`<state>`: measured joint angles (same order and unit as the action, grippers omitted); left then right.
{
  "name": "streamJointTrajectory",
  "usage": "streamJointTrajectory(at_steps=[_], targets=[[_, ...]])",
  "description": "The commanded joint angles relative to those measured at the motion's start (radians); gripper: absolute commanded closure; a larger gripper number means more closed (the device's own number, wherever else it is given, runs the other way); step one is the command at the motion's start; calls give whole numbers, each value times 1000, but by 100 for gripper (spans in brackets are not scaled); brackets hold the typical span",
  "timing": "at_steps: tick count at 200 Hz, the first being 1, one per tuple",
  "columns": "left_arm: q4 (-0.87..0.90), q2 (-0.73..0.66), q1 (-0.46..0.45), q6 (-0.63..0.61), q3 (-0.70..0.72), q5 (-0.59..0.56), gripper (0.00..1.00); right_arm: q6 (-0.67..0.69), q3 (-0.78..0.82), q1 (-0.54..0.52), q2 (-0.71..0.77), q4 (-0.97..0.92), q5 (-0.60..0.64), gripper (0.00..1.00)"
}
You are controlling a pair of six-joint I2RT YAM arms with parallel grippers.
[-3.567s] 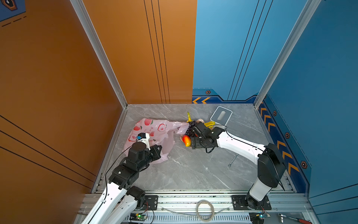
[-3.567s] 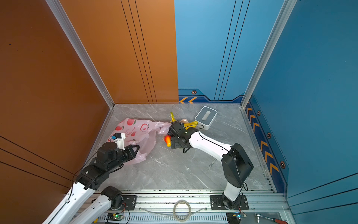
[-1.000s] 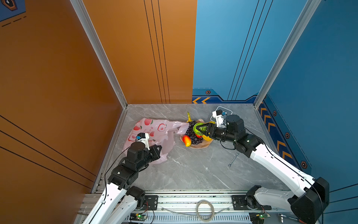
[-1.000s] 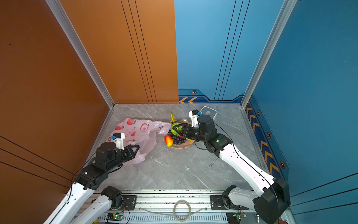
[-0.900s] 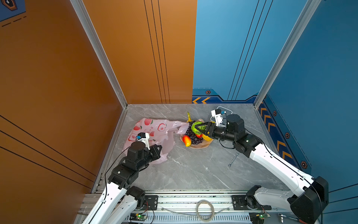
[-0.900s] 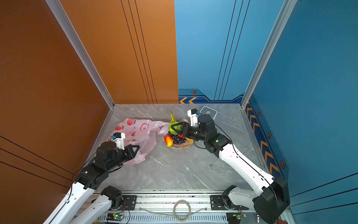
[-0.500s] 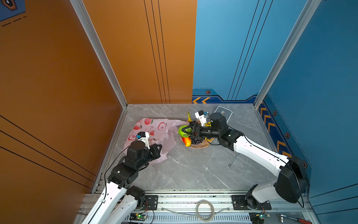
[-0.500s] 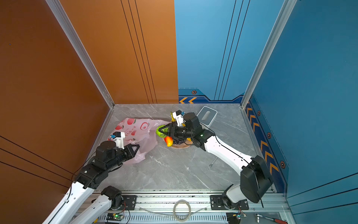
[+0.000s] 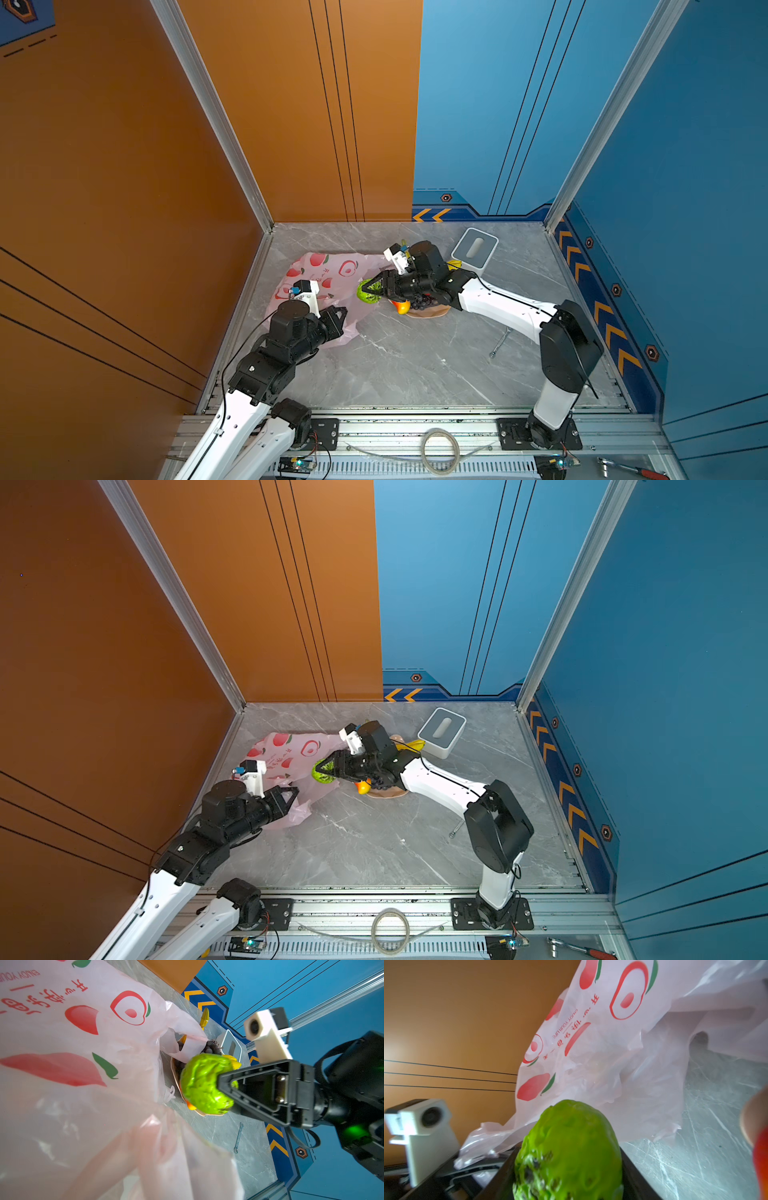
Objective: Place the fruits into the plastic bag
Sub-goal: Place the fruit in the plastic bag.
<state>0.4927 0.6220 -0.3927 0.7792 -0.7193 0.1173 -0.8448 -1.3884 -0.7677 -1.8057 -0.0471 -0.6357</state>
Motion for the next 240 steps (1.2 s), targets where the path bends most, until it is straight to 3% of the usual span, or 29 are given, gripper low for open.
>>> streamJointTrajectory(at_steps=[1,72,137,176,240], targets=[[15,-4,8,-23,-35,7,100,68,-69,-25,-45,-88,-15,43],[6,9,8,-27,-43,18,100,83,-148,-55,-153,-159,-9,44],[-27,-11,2,-31,-15,72,100,89,-396,-76,-337,-302,28,44],[-44,-20,-23,-29,10,84,100,69,-496,-80,-409,-292,90,44],[-69,5,-34,-37,27,102,100,-33,-536,-84,-459,-92,123,44]])
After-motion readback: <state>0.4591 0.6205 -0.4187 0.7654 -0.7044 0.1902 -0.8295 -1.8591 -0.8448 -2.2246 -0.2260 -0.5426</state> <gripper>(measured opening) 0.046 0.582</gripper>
